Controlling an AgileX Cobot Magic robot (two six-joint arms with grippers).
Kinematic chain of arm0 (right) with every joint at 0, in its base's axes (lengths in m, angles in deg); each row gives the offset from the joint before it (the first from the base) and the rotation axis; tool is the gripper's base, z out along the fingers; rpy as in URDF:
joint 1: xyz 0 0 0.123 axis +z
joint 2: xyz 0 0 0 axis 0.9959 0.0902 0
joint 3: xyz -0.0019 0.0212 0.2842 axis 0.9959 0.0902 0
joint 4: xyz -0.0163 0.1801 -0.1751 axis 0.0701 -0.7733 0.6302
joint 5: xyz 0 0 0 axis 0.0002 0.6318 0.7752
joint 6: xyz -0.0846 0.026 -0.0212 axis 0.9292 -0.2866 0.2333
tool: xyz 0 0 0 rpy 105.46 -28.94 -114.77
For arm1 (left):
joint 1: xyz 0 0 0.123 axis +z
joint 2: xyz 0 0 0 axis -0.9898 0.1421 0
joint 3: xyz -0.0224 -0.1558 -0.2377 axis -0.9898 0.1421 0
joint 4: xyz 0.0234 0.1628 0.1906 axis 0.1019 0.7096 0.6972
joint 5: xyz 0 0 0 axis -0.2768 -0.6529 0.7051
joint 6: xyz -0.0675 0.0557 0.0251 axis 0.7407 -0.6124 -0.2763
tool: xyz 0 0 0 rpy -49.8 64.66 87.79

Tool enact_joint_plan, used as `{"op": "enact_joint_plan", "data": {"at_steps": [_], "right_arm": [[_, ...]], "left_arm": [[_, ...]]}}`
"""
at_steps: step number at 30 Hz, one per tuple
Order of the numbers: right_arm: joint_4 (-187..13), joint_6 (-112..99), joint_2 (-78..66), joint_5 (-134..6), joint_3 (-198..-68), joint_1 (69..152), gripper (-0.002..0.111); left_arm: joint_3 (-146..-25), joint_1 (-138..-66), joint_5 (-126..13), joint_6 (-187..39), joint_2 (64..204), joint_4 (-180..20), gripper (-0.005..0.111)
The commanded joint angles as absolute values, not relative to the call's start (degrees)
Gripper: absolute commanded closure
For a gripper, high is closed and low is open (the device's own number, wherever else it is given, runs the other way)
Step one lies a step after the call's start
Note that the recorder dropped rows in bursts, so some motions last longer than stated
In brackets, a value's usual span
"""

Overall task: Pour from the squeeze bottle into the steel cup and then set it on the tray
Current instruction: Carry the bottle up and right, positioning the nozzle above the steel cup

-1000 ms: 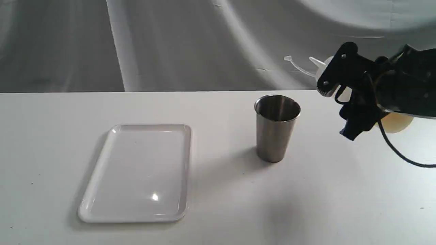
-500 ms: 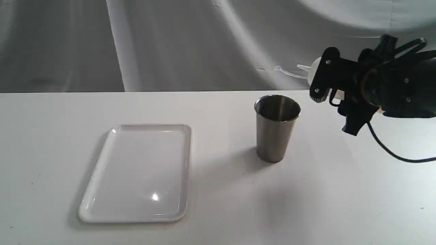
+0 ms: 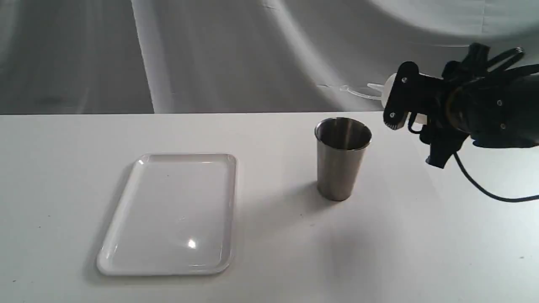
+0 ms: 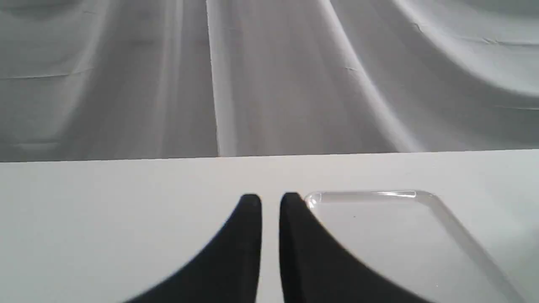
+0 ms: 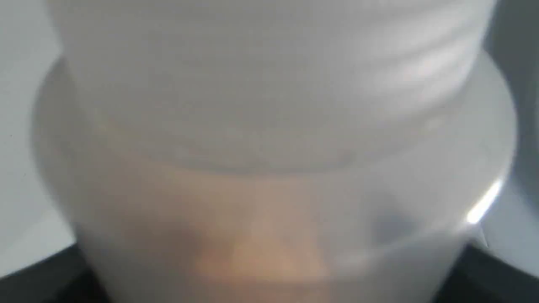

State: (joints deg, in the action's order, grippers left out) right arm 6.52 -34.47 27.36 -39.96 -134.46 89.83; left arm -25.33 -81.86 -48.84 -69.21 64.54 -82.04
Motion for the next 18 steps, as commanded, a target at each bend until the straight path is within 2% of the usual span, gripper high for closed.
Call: {"op": "enact_joint_plan", "data": {"at_steps": [1, 18], "right_arm": [[9.0, -34.5, 26.7, -39.0, -135.2, 89.4, 0.064], [13.2, -34.5, 28.5, -36.8, -135.4, 89.4, 0.064]], "left_arm": [[-25.1, -81.8, -48.9, -68.9, 64.3, -82.2, 0.098], [-25.1, -81.8, -48.9, -69.0, 64.3, -82.2, 0.098]]}}
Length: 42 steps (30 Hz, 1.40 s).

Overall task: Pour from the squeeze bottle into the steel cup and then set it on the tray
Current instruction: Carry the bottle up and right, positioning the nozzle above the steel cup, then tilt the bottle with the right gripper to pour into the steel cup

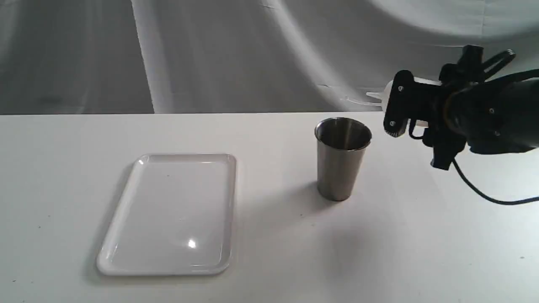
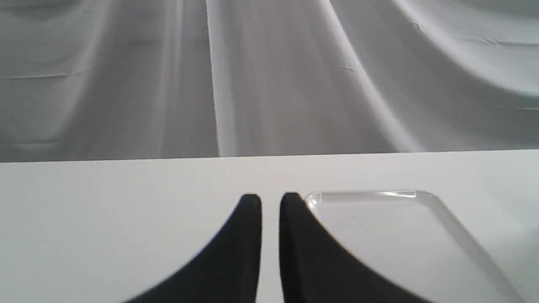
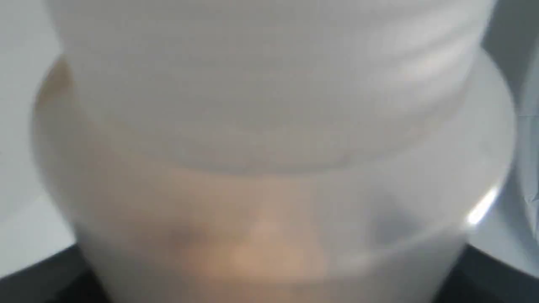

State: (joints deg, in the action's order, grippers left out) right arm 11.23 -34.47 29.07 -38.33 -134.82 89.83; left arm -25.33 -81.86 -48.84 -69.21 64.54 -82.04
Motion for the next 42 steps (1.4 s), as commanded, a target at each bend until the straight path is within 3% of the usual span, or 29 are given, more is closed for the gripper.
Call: {"op": "enact_joint_plan", "data": {"at_steps": [1, 42], "right_arm": [[13.2, -34.5, 28.5, -36.9, -135.4, 89.4, 0.064], [13.2, -24.9, 28.6, -32.2, -138.1, 92.3, 0.064]], "left_arm": [[-25.1, -81.8, -48.9, -69.0, 64.3, -82.2, 0.098], [-25.1, -81.8, -48.9, -69.1, 64.3, -82.2, 0.098]]}}
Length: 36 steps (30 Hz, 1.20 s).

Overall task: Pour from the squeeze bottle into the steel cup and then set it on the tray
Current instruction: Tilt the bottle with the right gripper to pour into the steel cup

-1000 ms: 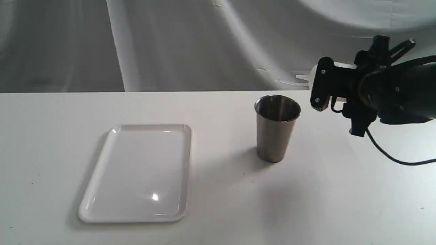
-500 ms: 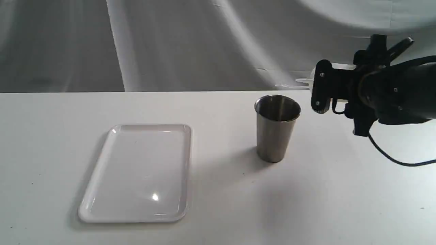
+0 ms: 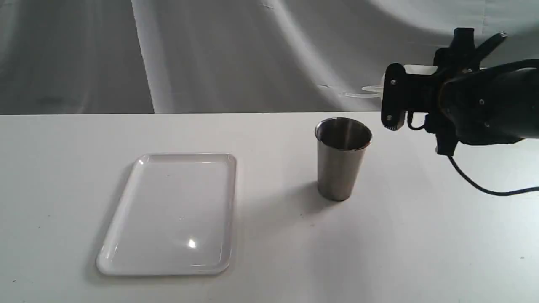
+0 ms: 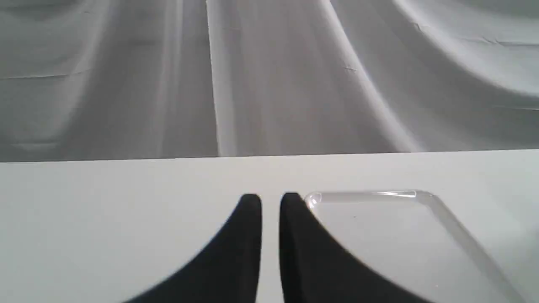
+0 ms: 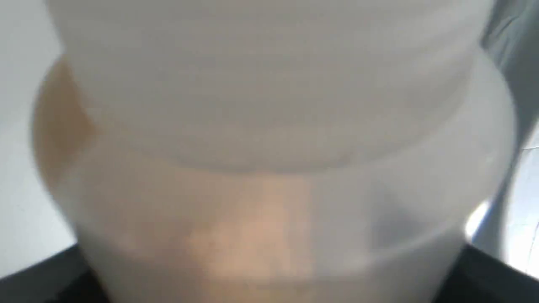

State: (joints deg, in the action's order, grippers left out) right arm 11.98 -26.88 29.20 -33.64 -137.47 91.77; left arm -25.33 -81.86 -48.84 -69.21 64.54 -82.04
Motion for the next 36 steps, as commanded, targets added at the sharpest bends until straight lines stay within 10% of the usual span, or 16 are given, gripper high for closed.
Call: {"op": "enact_joint_plan", "data": {"at_steps": [1, 36], "right_arm": [[13.2, -24.6, 28.9, -31.6, -138.1, 92.4, 0.064], [13.2, -13.6, 31.6, -24.7, -139.1, 95.7, 0.064]], "left_arm": [[-25.1, -81.8, -48.9, -69.1, 64.3, -82.2, 0.098], [-25.1, -81.8, -48.9, -69.0, 64.3, -82.2, 0.098]]}}
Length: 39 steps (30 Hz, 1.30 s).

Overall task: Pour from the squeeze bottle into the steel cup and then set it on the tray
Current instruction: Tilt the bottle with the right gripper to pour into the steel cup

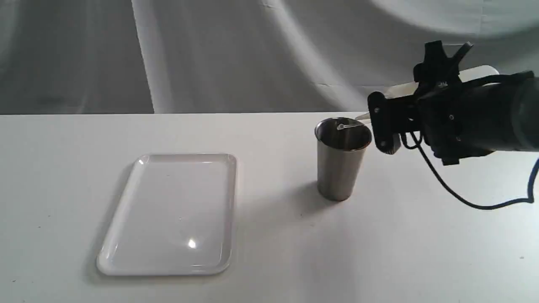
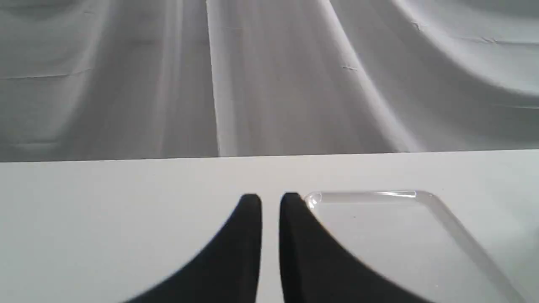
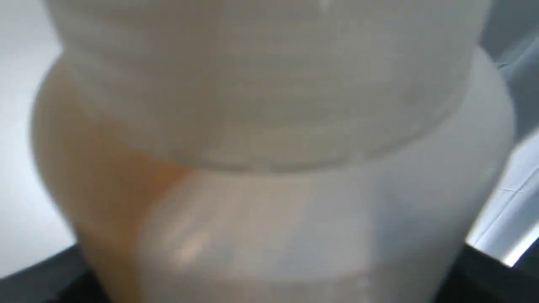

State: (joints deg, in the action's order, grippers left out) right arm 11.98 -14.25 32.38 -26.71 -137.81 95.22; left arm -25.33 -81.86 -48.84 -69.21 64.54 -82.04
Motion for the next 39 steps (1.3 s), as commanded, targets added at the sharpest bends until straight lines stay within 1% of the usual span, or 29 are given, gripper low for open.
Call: {"op": "enact_joint_plan", "data": {"at_steps": [1, 6, 13, 19, 39], "right_arm": [[13.2, -13.6, 31.6, -24.5, -139.8, 95.6, 0.064], [13.2, -13.0, 31.6, -23.2, -142.8, 96.0, 0.064], [13.2, -11.4, 31.6, -23.0, -142.8, 96.3, 0.064], [13.2, -5.9, 31.6, -22.9, -142.8, 96.3, 0.064], [13.2, -0.5, 31.6, -22.8, -142.8, 96.3, 0.064]], "left_arm": [[-25.1, -81.8, -48.9, -69.0, 64.3, -82.2, 0.098], [-25.1, -81.8, -48.9, -69.0, 64.3, -82.2, 0.098], [-25.1, -81.8, -48.9, -69.1, 64.3, -82.2, 0.098], [-25.1, -81.8, -48.9, -69.0, 64.3, -82.2, 0.098], [-25.1, -81.8, -48.9, -69.1, 64.3, -82.2, 0.098]]}}
